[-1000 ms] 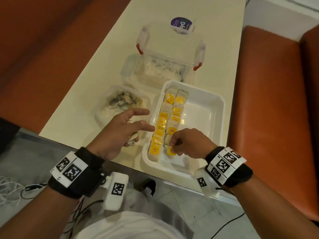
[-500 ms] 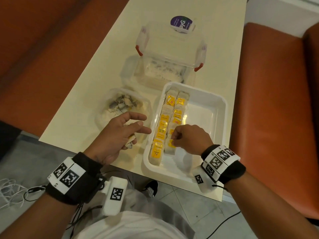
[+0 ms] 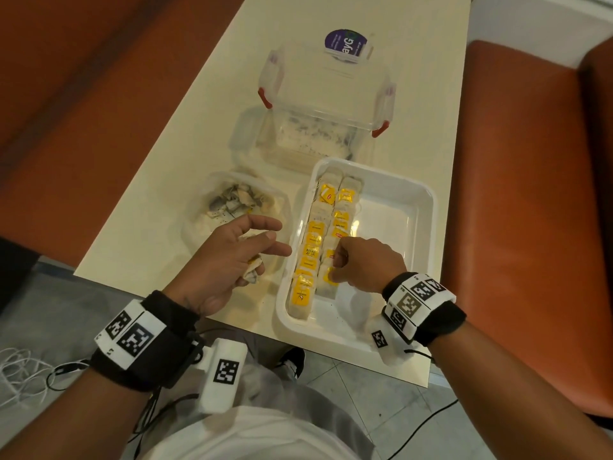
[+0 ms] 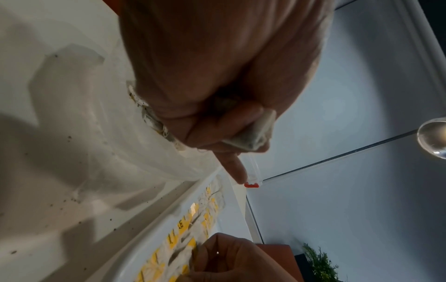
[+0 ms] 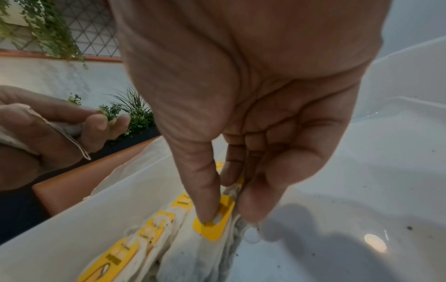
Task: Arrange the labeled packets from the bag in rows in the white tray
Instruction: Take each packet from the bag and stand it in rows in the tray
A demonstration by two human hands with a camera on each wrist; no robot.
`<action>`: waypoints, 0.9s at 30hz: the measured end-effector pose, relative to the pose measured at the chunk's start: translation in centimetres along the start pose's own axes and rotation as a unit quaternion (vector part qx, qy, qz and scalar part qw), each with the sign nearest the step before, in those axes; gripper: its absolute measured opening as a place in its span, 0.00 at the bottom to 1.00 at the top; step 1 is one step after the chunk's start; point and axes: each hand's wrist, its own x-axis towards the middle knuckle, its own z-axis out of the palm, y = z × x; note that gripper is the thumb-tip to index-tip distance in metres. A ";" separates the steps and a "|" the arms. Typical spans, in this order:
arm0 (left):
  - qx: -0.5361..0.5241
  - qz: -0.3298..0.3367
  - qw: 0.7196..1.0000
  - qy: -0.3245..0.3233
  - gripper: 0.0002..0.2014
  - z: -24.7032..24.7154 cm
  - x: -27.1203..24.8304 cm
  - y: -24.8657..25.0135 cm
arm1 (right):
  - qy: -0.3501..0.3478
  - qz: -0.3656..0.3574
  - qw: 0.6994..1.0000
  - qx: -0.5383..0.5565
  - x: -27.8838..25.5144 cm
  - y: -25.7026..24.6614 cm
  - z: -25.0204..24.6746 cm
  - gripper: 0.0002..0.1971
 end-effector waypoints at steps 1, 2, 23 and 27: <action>-0.009 -0.003 1.000 0.001 0.06 0.0 0.0 0.1 | 0.000 0.001 1.000 -0.008 0.0 0.0 0.0 0.12; -0.021 -0.008 1.000 0.001 0.06 0.0 0.1 0.2 | 0.001 0.003 1.000 -0.011 0.0 -0.1 -0.1 0.13; -0.153 0.019 0.988 0.030 0.13 6.3 1.0 0.9 | 0.222 -0.081 0.916 0.323 -6.1 -4.8 -1.4 0.08; -0.139 0.012 0.990 0.007 0.14 6.5 0.9 0.9 | 0.215 -0.092 0.914 0.331 -6.1 -3.5 -1.3 0.03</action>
